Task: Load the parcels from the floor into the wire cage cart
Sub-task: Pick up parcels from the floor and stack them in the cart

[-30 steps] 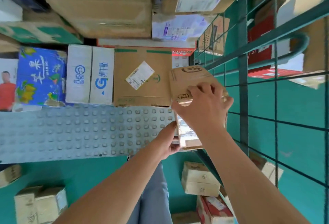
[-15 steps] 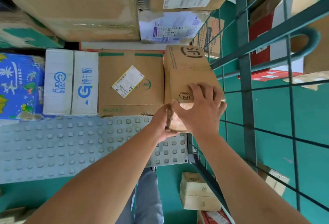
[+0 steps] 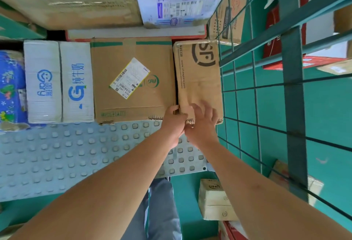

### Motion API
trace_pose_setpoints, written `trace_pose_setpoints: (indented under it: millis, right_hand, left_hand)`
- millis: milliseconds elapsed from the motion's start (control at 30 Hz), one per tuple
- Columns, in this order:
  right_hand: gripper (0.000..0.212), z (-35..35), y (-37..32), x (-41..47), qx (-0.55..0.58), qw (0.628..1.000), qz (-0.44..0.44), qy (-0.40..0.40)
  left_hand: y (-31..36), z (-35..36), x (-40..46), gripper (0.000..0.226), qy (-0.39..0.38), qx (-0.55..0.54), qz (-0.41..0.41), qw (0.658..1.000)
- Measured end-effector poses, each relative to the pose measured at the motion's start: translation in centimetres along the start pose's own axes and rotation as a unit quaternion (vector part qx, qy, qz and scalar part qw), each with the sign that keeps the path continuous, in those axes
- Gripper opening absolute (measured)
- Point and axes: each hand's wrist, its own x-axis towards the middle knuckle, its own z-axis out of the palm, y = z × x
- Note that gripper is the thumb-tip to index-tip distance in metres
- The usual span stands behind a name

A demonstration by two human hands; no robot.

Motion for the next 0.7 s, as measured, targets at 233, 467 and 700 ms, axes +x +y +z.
trace_pose_setpoints:
  millis: [233, 467, 700]
  right_hand:
    - [0.076, -0.9, 0.2, 1.2, -0.023, 0.999, -0.019, -0.018]
    - [0.078, -4.9, -2.8, 0.5, 0.009, 0.997, 0.030, -0.076]
    - [0.042, -8.2, -6.5, -13.4, 0.284, 0.946, 0.148, -0.048]
  left_hand:
    - [-0.9, 0.7, -0.1, 0.054, 0.055, 0.047, 0.104, 0.992]
    - [2.8, -1.7, -3.0, 0.054, -0.032, 0.124, 0.071, 0.989]
    - [3.1, -4.4, -14.7, 0.042, -0.054, 0.238, 0.101, 0.964]
